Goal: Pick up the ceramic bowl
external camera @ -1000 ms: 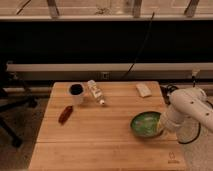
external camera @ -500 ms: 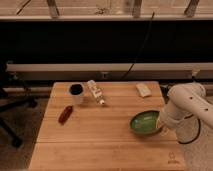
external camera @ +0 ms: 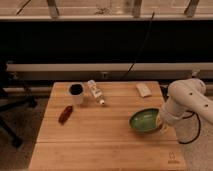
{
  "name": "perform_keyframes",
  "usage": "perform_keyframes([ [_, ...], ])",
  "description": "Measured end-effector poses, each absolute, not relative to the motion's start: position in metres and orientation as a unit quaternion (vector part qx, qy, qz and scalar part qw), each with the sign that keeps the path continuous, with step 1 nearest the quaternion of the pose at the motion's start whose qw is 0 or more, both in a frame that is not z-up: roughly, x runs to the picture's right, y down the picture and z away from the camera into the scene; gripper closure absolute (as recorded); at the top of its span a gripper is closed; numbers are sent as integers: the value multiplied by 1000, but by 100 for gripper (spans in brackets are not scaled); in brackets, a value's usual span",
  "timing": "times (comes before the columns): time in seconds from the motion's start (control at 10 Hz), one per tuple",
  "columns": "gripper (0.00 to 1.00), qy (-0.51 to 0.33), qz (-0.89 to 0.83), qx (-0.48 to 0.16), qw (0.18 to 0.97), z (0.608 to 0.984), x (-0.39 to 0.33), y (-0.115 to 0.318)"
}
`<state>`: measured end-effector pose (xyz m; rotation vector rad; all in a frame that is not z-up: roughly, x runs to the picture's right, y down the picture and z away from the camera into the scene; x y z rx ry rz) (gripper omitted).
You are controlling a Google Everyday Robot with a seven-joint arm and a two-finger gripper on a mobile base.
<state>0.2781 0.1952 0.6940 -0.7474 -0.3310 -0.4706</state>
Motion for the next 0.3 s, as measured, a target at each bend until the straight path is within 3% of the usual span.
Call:
perform_keyframes([
  [0.3,100,-160,-230,-360,890,693,278,189],
])
